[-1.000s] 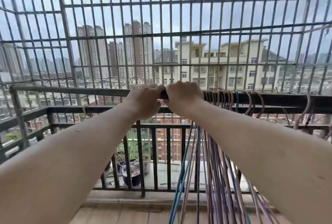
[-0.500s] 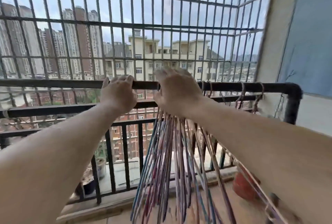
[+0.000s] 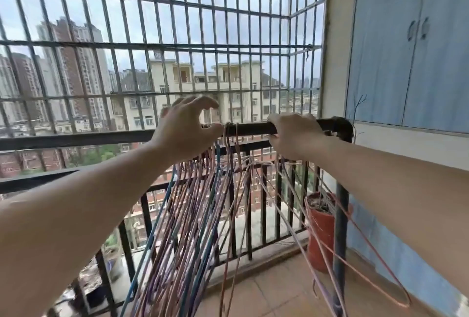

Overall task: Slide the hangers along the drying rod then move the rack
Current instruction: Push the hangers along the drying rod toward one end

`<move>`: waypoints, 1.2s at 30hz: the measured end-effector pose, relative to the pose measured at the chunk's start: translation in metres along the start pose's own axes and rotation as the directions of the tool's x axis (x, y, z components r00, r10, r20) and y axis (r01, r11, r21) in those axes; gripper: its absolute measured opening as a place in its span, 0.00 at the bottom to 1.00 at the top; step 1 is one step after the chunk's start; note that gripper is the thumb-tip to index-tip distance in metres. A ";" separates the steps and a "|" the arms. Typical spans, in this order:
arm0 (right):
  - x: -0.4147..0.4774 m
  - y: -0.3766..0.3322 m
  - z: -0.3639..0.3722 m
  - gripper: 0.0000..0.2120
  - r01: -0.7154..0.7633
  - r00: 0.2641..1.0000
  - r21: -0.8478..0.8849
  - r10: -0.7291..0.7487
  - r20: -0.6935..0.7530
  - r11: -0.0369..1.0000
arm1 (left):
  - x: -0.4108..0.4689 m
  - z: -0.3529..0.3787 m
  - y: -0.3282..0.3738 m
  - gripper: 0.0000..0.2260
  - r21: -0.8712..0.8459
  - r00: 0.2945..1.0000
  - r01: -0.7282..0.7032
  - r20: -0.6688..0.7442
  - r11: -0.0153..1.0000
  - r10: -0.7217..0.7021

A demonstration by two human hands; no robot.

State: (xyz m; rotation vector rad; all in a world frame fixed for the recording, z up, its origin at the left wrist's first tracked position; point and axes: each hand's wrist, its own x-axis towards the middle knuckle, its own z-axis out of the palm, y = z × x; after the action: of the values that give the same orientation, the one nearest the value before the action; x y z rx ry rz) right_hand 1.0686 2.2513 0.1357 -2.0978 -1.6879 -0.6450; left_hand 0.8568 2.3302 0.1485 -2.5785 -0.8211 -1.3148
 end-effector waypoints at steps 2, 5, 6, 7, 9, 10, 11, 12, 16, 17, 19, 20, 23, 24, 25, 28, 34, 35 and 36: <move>0.002 0.002 0.001 0.07 0.035 0.999 0.022 -0.034 -0.032 0.999 | 0.017 0.019 0.038 0.21 0.069 0.985 -0.087 0.157 0.994 0.075; 0.003 0.012 -0.001 0.05 0.101 0.995 0.044 -0.100 -0.025 0.994 | 0.039 0.050 0.067 0.12 0.232 0.935 -0.141 0.352 0.963 0.052; 0.003 0.017 -0.003 0.07 0.133 0.991 0.061 -0.133 -0.008 0.989 | 0.045 0.058 0.070 0.09 0.269 0.926 -0.141 0.377 0.953 0.030; 0.003 0.023 -0.005 0.10 0.155 0.988 0.091 -0.157 0.012 0.984 | 0.049 0.063 0.070 0.06 0.296 0.921 -0.143 0.388 0.944 0.018; 0.000 0.035 -0.006 0.20 0.171 0.983 0.124 -0.178 0.052 0.978 | 0.053 0.069 0.066 0.06 0.311 0.917 -0.163 0.397 0.936 0.028; -0.001 0.042 -0.005 0.24 0.165 0.984 0.096 -0.171 0.055 0.982 | 0.055 0.072 0.063 0.07 0.302 0.917 -0.170 0.397 0.938 0.038; -0.002 0.049 -0.003 0.28 0.145 0.988 0.043 -0.147 0.045 0.988 | 0.057 0.075 0.061 0.07 0.294 0.918 -0.174 0.394 0.940 0.047; -0.003 0.056 -0.002 0.31 0.112 0.993 -0.013 -0.112 0.032 0.994 | 0.059 0.078 0.059 0.08 0.297 0.920 -0.182 0.388 0.938 0.056; -0.002 0.075 0.003 0.26 0.035 0.999 -0.092 -0.038 -0.031 0.995 | 0.062 0.094 0.059 0.07 0.379 0.934 -0.212 0.349 0.901 0.073; 0.000 0.078 0.004 0.26 0.035 0.998 -0.091 -0.039 -0.046 0.995 | 0.063 0.098 0.059 0.07 0.402 0.936 -0.224 0.343 0.888 0.081; 0.007 0.085 0.007 0.25 0.060 0.994 -0.122 -0.070 -0.080 0.991 | 0.065 0.102 0.056 0.08 0.433 0.934 -0.253 0.342 0.865 0.102; 0.011 0.088 0.008 0.23 0.078 0.992 -0.143 -0.091 -0.086 0.987 | 0.066 0.104 0.052 0.09 0.447 0.932 -0.269 0.344 0.853 0.114; 0.025 0.094 0.014 0.23 0.120 0.987 -0.213 -0.140 -0.083 0.970 | 0.073 0.110 0.044 0.07 0.482 0.928 -0.291 0.352 0.826 0.121; 0.030 0.096 0.017 0.24 0.135 0.983 -0.234 -0.159 -0.087 0.963 | 0.075 0.113 0.042 0.06 0.488 0.929 -0.289 0.351 0.824 0.118; 0.034 0.098 0.019 0.26 0.148 0.981 -0.249 -0.175 -0.090 0.957 | 0.078 0.117 0.040 0.06 0.489 0.930 -0.287 0.348 0.824 0.118; 0.049 0.103 0.031 0.24 0.141 0.982 -0.255 -0.168 -0.087 0.957 | 0.087 0.131 0.031 0.06 0.481 0.931 -0.295 0.341 0.825 0.134; 0.105 0.104 0.063 0.24 0.156 0.975 -0.295 -0.194 -0.104 0.943 | 0.117 0.154 -0.010 0.04 0.474 0.932 -0.303 0.329 0.827 0.153; 0.117 0.103 0.070 0.24 0.163 0.973 -0.305 -0.204 -0.107 0.938 | 0.123 0.158 -0.019 0.03 0.477 0.935 -0.303 0.317 0.825 0.159; 0.129 0.102 0.077 0.24 0.164 0.972 -0.307 -0.207 -0.111 0.937 | 0.129 0.162 -0.028 0.03 0.484 0.937 -0.303 0.306 0.821 0.166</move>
State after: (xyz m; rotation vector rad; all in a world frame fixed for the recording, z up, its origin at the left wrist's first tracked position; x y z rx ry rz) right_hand 1.2003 2.3758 0.1447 -2.0376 -1.8158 -1.1423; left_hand 1.0175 2.4636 0.1469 -2.3169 -0.7338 -0.5854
